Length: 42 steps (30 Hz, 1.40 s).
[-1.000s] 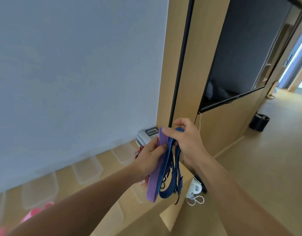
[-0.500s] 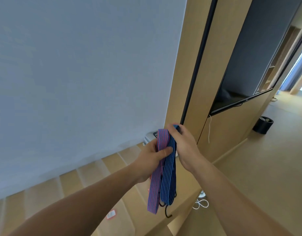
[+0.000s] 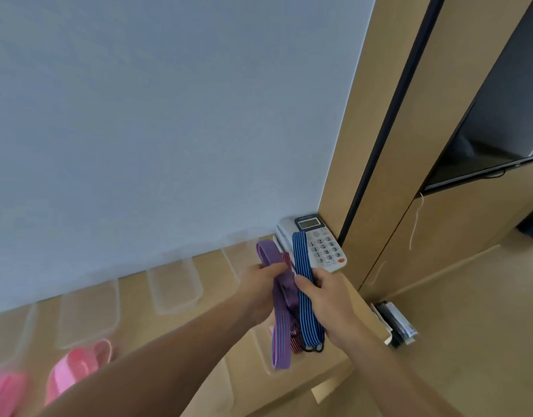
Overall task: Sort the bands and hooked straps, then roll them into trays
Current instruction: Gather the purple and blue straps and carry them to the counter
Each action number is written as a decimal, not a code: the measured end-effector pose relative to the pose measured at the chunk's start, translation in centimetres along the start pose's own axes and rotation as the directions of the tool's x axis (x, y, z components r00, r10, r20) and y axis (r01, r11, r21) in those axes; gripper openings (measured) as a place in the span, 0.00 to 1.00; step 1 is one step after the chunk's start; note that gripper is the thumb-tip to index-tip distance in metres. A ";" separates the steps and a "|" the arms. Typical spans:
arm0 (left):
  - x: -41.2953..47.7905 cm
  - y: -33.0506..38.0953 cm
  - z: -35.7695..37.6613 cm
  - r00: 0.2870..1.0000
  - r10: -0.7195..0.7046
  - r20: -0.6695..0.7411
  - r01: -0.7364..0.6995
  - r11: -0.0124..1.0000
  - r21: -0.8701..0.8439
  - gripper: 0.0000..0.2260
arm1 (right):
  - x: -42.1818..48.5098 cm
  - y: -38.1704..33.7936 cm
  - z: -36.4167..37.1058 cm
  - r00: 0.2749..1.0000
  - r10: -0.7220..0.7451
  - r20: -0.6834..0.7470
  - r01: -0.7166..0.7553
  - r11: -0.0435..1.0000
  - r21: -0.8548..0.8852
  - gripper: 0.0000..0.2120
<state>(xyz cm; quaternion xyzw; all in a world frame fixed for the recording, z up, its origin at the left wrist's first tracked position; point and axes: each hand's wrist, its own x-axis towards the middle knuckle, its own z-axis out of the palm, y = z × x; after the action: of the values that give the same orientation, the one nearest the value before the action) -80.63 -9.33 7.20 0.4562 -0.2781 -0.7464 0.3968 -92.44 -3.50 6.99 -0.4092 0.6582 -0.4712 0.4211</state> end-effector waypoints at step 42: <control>4.3 -7.2 0.0 0.965 0.105 -0.242 0.162 0.490 0.857 0.15 | 10.7 9.4 -2.4 0.935 -0.092 0.342 0.345 0.454 -0.821 0.31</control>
<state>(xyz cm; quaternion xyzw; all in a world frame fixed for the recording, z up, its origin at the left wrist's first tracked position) -84.19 -9.12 -0.42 0.6927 -0.5538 -0.4427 0.1325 -99.35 -10.78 -3.41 -0.7023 0.6881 -0.0679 0.1692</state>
